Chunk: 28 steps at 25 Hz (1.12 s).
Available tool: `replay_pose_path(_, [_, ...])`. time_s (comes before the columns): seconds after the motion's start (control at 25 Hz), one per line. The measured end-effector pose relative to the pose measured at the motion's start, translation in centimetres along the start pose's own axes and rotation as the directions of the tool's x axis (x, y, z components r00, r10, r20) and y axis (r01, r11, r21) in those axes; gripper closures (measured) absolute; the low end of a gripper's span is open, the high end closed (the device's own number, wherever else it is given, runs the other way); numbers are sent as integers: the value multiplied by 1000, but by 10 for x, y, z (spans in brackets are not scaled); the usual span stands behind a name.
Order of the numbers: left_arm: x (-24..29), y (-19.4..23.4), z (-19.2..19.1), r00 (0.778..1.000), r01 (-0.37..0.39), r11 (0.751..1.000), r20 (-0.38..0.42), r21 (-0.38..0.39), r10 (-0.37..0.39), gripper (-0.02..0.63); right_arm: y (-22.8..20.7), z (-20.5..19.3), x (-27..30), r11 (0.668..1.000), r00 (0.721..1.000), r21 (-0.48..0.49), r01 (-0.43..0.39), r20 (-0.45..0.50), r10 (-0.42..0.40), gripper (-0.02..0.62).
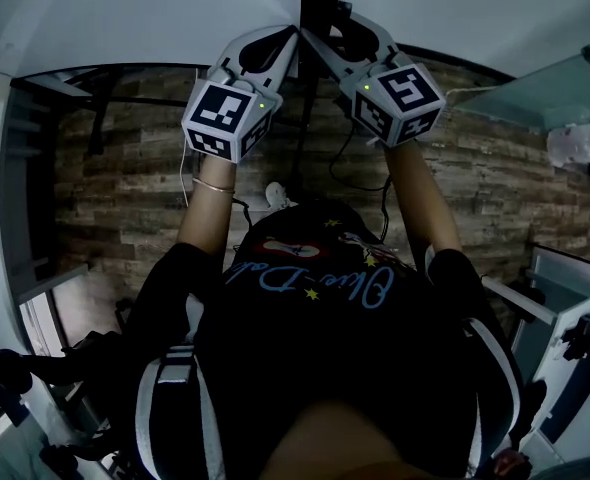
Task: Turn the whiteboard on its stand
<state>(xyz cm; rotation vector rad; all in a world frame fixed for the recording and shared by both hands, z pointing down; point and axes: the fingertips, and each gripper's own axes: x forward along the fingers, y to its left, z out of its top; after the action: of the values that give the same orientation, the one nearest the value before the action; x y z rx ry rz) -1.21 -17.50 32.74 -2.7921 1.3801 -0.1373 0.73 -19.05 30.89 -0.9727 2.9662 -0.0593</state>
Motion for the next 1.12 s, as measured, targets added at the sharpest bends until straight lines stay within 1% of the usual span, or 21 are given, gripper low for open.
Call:
replay_pose_path(0.28, [-10, -1, 0, 1000, -24, 1000, -1, 6, 24, 615, 11, 0, -1, 1000, 1000, -4, -6, -2, 6, 405])
replay_pose_path(0.44, [-18, -2, -2, 1000, -17, 1000, 8, 4, 17, 615, 18, -1, -2, 1000, 1000, -1, 5, 5, -5, 405])
replay_pose_path(0.6, [-22, -1, -5, 1000, 29, 1000, 7, 9, -29, 614, 23, -2, -2, 999, 999, 13, 41, 14, -41, 405])
replay_pose_path(0.68, [-25, -2, -4, 999, 53, 998, 2, 23, -53, 612, 25, -2, -2, 998, 998, 17, 59, 14, -59, 407])
replay_pose_path(0.8, [-28, -5, -2, 997, 71, 997, 4, 33, -72, 612, 28, -2, -5, 997, 997, 17, 80, 13, -80, 408])
replay_pose_path(1.12, [-35, -12, -5, 994, 111, 994, -1, 21, -111, 614, 34, -6, -12, 992, 992, 14, 125, 3, -125, 413])
